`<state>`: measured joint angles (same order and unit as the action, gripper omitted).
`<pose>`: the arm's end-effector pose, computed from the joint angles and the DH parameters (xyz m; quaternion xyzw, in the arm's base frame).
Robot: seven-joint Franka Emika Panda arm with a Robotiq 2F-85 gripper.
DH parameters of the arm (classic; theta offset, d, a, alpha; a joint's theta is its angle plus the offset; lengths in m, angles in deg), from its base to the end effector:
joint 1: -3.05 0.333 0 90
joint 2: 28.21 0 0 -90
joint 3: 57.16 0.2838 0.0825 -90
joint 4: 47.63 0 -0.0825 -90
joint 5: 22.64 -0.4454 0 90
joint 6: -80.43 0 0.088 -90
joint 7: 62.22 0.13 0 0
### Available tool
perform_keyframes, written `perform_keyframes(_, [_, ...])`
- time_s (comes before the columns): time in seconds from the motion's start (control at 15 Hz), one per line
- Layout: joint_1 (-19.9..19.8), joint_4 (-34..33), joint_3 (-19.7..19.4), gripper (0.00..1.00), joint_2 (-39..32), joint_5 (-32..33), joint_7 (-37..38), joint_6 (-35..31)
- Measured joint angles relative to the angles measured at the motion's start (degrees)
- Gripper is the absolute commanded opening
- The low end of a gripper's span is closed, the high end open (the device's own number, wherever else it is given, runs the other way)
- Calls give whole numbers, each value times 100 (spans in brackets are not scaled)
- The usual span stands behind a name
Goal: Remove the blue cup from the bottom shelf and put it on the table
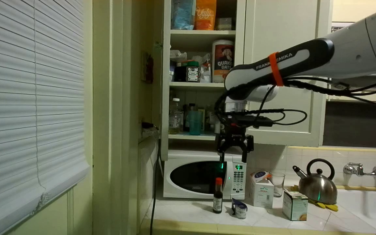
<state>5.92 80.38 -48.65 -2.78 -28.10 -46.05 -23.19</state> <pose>0.4844 0.1100 0.4773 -0.9981 0.0595 -0.0037 0.0159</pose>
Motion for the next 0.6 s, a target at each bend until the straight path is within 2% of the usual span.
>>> perform_keyframes(0.2, [-154, -782, -123, 100, -368, -74, 486, -89])
perform_keyframes(0.53, [-432, -2235, -191, 100, -1135, -73, 1733, -69])
perform_keyframes(0.6, [-435, -2392, -202, 100, -1233, -69, 1774, -68])
